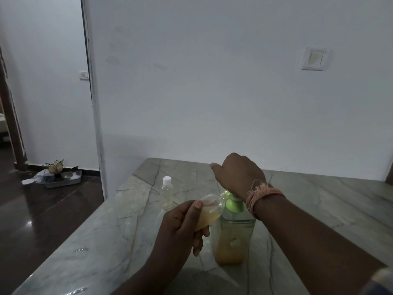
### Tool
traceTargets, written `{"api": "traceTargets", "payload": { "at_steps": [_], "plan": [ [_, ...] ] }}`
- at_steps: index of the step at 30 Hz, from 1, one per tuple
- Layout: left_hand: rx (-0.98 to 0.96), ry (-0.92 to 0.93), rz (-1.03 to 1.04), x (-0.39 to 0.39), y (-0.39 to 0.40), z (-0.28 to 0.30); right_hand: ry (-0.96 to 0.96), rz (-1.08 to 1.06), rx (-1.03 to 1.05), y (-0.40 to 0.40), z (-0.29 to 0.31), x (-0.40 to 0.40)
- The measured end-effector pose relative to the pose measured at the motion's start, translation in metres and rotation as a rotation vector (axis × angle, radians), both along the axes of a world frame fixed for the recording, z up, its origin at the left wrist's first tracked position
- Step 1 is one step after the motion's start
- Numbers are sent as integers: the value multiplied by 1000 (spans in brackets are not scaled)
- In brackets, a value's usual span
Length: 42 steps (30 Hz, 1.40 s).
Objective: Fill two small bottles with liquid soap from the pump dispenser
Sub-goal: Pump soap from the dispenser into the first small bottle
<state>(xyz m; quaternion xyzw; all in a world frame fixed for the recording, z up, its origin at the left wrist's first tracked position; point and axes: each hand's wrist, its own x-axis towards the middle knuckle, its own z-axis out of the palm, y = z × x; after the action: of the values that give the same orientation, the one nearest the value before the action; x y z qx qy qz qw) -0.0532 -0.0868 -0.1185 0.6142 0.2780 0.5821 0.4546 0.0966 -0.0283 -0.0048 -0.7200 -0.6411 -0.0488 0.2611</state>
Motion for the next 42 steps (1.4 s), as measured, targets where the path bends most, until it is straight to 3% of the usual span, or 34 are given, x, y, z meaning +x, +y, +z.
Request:
{"api": "traceTargets", "payload": {
  "at_steps": [5, 10, 15, 24, 37, 42],
  "plan": [
    [-3, 26, 10, -1, -2, 1, -15, 1, -11, -1, 1, -2],
    [-12, 32, 8, -1, -1, 0, -63, 4, 126, -4, 3, -4],
    [13, 34, 34, -1, 1, -2, 55, -4, -31, -1, -3, 2],
    [30, 25, 14, 1, -4, 2, -15, 1, 47, -7, 7, -1],
    [11, 25, 29, 0, -3, 3, -45, 31, -7, -8, 9, -5],
    [8, 24, 28, 1, 0, 2, 17, 13, 8, -5, 2, -2]
  ]
}}
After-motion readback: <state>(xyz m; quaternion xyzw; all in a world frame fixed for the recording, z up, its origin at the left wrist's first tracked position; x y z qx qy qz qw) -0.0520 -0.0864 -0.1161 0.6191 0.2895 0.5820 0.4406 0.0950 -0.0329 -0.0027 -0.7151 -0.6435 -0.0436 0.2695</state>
